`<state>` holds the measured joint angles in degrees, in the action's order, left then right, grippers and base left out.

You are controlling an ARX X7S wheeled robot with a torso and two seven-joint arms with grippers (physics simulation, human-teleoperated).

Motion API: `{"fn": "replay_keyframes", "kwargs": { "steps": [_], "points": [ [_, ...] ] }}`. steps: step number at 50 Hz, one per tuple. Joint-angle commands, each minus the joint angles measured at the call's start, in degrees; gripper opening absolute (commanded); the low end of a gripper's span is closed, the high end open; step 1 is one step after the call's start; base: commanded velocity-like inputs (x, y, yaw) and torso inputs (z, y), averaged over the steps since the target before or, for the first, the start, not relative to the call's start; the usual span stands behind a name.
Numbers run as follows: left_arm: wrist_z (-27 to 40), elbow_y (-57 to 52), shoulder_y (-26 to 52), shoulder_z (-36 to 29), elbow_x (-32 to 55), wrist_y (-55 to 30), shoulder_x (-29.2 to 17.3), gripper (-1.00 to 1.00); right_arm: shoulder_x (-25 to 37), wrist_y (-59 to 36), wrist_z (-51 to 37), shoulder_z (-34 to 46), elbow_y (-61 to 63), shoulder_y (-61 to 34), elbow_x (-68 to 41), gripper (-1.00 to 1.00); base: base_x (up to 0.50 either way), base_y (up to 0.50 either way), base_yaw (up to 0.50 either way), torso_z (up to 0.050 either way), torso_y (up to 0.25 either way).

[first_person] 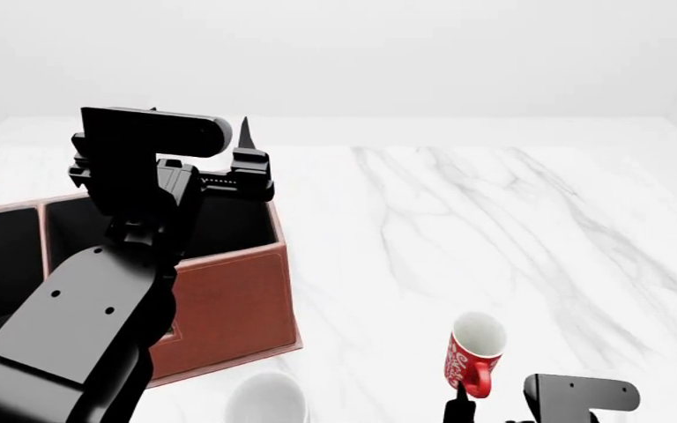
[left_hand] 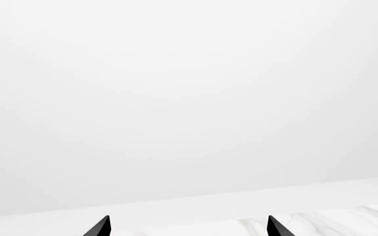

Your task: Pick up the red mug and place it to the right of the caddy.

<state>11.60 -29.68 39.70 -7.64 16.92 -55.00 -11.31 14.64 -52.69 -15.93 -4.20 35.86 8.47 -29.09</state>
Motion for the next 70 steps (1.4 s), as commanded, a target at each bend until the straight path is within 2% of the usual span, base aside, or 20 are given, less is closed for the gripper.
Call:
{"fn": "replay_keyframes", "kwargs": {
  "steps": [1, 21, 22, 41, 46, 52, 58, 59, 70],
  "points": [
    [0.21, 0.31, 0.01, -0.04, 0.31, 0.22, -0.33, 1.00, -0.03, 1.68, 1.67, 1.64, -7.46, -4.15, 0.64, 1.00, 0.00, 0.00, 0.00, 0.000, 0.000],
    [0.61, 0.82, -0.49, -0.26, 0.73, 1.12, -0.73, 1.00, -0.01, 3.53, 3.70, 5.25, -15.63, -8.31, 1.86, 1.00, 0.00, 0.00, 0.00, 0.000, 0.000],
    [0.63, 0.83, -0.52, -0.26, 0.78, 1.13, -0.74, 1.00, -0.04, 3.62, 3.59, 5.09, -15.69, -8.28, 1.84, -1.00, 0.00, 0.00, 0.00, 0.000, 0.000],
    [1.03, 0.97, -0.88, -0.42, 1.22, 1.56, -1.21, 1.00, 0.55, 3.79, 1.81, 5.24, -14.27, -9.38, 2.46, -1.00, 0.00, 0.00, 0.00, 0.000, 0.000],
    [1.22, 0.68, -0.67, -0.65, 1.39, 1.20, -1.24, 1.00, 3.39, 0.70, 1.62, 9.16, -11.30, -14.83, 4.34, -1.00, 0.00, 0.00, 0.00, 0.000, 0.000],
    [1.38, 0.84, -0.20, -0.71, 1.54, 0.98, -1.34, 1.00, 6.51, -5.05, 5.60, 14.38, -10.28, -26.59, 3.41, -1.00, 0.00, 0.00, 0.00, 0.000, 0.000],
    [1.35, 1.54, -0.16, -0.60, 1.69, 1.37, -1.47, 1.00, 9.05, -4.18, 13.54, 21.32, -16.28, -36.11, 3.86, -1.00, 0.00, 0.00, 0.00, 0.000, 0.000],
    [1.34, 1.75, -0.23, -0.65, 1.66, 1.60, -1.48, 1.00, 9.72, 1.75, 17.24, 22.97, -17.91, -36.91, 4.83, -1.00, 0.00, 0.00, 0.00, 0.000, 0.000],
    [1.62, 2.07, -0.26, -0.91, 1.80, 1.90, -1.61, 1.00, 4.00, 11.65, 27.47, 27.33, -38.78, -45.67, 5.67, -1.00, 0.00, 0.00, 0.00, 0.000, 0.000]
  ]
}}
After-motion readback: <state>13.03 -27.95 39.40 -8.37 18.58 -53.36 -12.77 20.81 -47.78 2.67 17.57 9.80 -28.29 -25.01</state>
